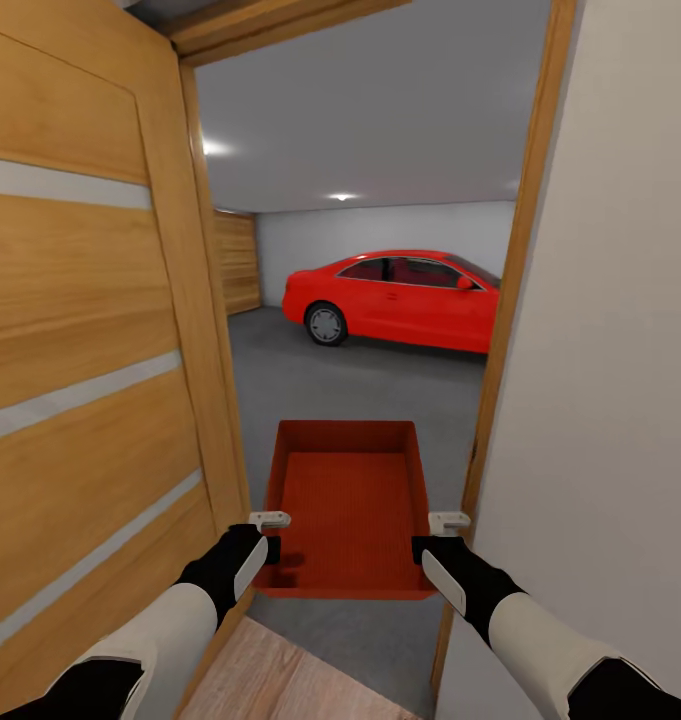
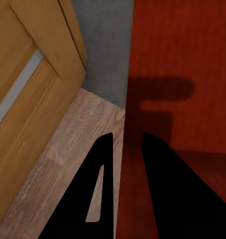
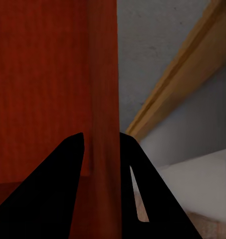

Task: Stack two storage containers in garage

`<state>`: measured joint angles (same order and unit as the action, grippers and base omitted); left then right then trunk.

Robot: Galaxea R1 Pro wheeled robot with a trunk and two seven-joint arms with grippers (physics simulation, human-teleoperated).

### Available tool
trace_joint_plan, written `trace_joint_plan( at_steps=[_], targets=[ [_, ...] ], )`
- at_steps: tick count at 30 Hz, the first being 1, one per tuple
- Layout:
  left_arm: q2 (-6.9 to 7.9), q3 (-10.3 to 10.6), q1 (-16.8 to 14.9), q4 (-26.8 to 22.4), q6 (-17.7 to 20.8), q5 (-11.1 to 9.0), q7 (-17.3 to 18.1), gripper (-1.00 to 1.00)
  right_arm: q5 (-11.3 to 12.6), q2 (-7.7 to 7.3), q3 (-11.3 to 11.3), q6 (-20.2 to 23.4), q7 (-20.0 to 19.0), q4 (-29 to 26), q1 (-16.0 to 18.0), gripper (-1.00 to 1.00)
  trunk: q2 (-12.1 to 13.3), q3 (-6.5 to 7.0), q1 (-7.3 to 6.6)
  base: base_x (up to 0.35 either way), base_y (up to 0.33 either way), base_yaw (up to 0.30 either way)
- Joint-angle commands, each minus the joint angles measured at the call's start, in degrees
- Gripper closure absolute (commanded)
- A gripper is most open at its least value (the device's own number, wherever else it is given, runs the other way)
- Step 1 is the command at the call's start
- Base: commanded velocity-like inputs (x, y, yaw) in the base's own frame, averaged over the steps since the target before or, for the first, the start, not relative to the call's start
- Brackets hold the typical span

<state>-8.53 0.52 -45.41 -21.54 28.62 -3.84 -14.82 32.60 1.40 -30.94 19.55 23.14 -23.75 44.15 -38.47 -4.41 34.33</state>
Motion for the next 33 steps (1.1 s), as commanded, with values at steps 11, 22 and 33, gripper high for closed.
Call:
trace_joint_plan(
  at_steps=[11,22,33],
  targets=[
    [0.0,0.2,0.1,-0.1,0.7,1.7,-0.9,1.0,-1.2,0.08,0.6,0.4,0.5,-0.2,0.1,1.0,-0.1,-0.1,0.02,0.0,0.311,-0.125],
    [0.0,0.2,0.1,-0.1,0.7,1.7,-0.9,1.0,-1.2,0.03,0.6,0.4,0.5,-0.2,0.1,1.0,-0.1,-0.07,0.02,0.0,0.322,-0.039],
    [-0.03,0.2,0.1,-0.1,0.7,1.7,-1.0,1.0,-1.2,0.01,0.6,0.4,0.5,-0.2,0.1,1.0,-0.1,0.17,0.02,0.0,0.26,-0.229]
  ],
)
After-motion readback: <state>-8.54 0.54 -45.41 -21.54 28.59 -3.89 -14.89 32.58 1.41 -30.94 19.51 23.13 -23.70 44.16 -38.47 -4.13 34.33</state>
